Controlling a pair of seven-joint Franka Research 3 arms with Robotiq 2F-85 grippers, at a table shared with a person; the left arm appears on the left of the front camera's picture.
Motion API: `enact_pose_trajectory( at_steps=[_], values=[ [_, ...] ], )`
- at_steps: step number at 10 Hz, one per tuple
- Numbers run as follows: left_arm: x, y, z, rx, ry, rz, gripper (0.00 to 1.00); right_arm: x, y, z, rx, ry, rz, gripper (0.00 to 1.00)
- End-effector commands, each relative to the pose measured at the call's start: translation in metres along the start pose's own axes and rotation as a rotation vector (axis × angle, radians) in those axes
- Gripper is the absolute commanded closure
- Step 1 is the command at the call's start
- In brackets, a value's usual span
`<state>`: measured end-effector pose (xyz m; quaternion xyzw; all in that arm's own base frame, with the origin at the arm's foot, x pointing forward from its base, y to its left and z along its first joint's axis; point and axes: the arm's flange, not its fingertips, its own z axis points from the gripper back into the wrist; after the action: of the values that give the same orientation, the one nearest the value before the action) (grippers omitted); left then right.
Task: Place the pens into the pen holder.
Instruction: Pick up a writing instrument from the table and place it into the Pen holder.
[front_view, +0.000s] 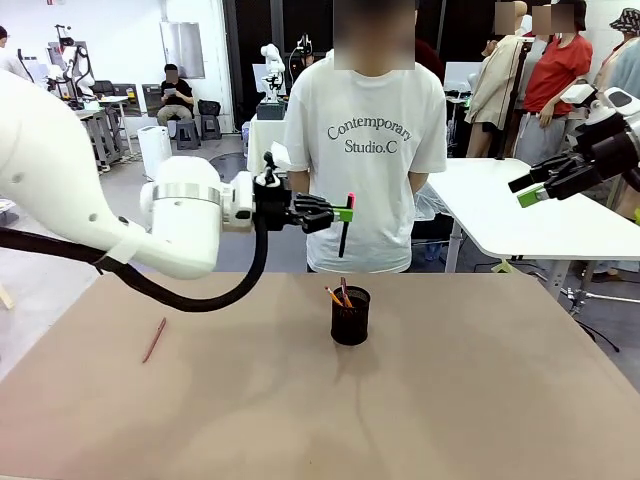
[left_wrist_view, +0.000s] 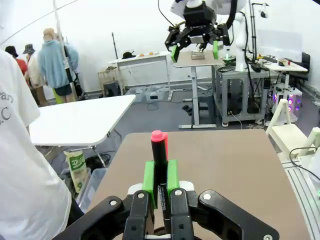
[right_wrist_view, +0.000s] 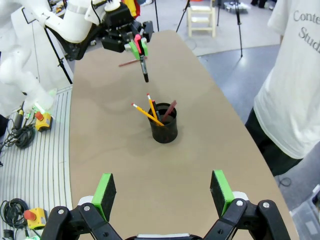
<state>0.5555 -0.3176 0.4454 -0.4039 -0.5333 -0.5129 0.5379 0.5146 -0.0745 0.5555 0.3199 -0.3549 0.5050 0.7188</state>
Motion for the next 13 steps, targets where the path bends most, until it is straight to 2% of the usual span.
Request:
enact_pose_trajectory(
  at_steps=[1, 6, 11, 12, 13],
  values=[
    [-0.021, 0.008, -0.016, -0.064, -0.038, -0.034, 1.0, 0.004, 0.001, 0.002, -0.003, 0.01, 0.003, 0.0],
    [-0.065, 0.026, -0.031, -0.141, -0.083, -0.052, 1.0, 0.004, 0.001, 0.002, -0.003, 0.01, 0.003, 0.0],
    [-0.086, 0.029, -0.037, -0.161, -0.109, -0.023, 1.0, 0.004, 0.001, 0.002, -0.003, 0.01, 0.003, 0.0],
    [-0.088, 0.03, -0.038, -0.161, -0.111, -0.019, 0.86, 0.004, 0.001, 0.002, -0.003, 0.01, 0.003, 0.0],
    [-0.089, 0.03, -0.037, -0.16, -0.111, -0.019, 0.66, 0.004, 0.001, 0.002, -0.003, 0.01, 0.003, 0.0]
  ],
)
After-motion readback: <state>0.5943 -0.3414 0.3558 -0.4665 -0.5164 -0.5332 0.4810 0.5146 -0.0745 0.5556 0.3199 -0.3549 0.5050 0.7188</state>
